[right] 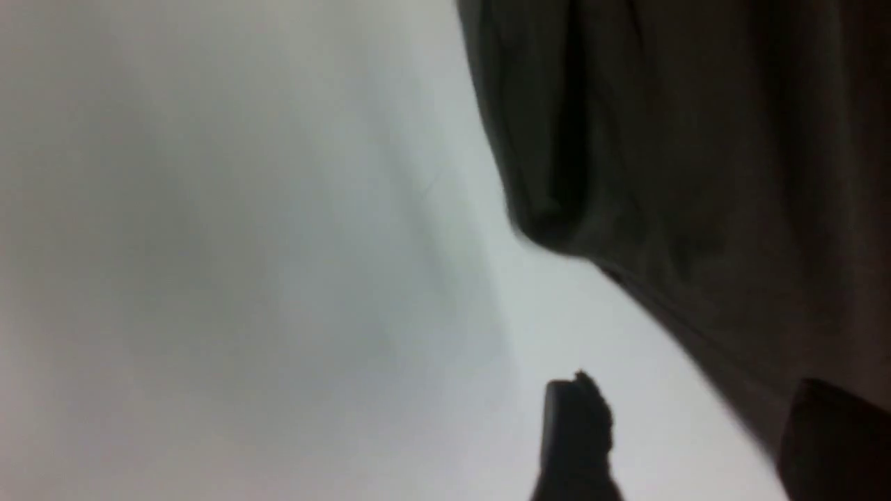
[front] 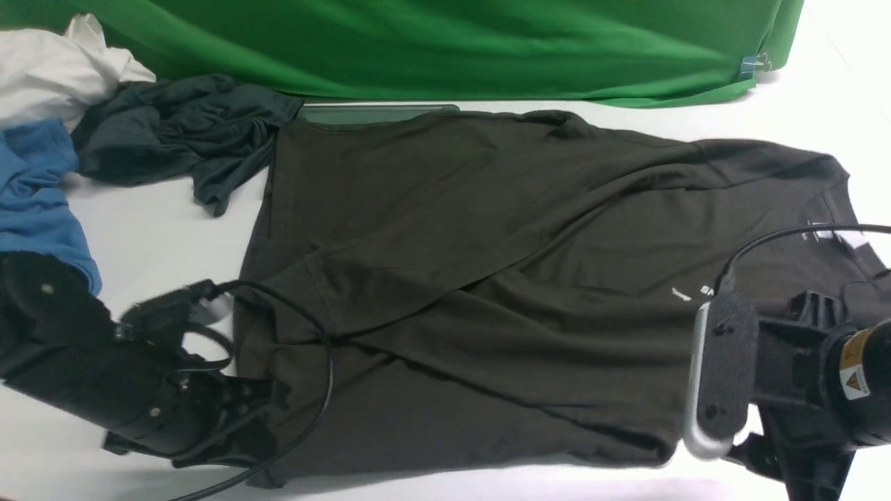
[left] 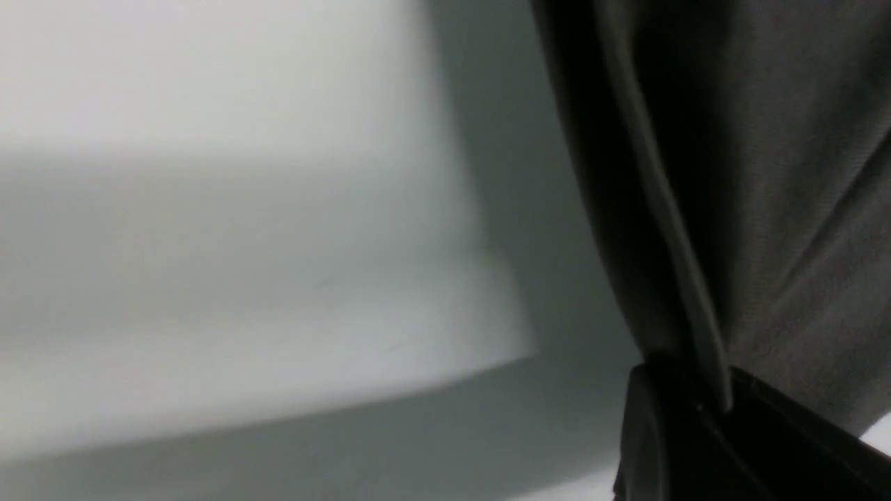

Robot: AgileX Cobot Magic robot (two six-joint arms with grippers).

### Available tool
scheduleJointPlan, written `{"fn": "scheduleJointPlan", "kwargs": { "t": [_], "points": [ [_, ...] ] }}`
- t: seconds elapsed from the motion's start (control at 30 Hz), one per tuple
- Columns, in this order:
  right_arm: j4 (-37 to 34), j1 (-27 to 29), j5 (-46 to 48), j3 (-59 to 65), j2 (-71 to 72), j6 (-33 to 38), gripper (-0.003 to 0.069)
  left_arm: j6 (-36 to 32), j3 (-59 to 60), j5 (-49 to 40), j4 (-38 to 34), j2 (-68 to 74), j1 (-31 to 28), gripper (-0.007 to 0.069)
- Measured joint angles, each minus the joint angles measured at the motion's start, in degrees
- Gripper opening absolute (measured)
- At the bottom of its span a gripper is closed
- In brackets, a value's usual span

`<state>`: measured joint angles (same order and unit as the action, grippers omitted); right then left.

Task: Fold a long-sleeved shirt on a white desktop.
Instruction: 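Grasp the near edge of the shirt at its hem and shoulder corners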

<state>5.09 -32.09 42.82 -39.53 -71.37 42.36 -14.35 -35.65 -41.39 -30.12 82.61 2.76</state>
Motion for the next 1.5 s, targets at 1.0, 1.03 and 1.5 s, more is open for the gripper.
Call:
{"fn": "scheduleJointPlan", "kwargs": {
  "t": [1.0,1.03,1.5],
  "points": [
    [-7.89,-2.94,-15.27,-0.63,-20.91,15.17,0.0126,3.8,0.0,1.07,4.0,-3.22,0.0,0.0029],
    [-7.89,-3.07,-15.07,-0.63,-20.91,15.1,0.0106,3.8,0.0,1.09,3.96,-3.29,0.0,0.0029],
    [-8.6,-6.12,6.83,1.25,-4.51,-0.02,0.0048,6.02,0.14,-10.88,7.39,-17.11,0.0,0.0029]
  ]
}}
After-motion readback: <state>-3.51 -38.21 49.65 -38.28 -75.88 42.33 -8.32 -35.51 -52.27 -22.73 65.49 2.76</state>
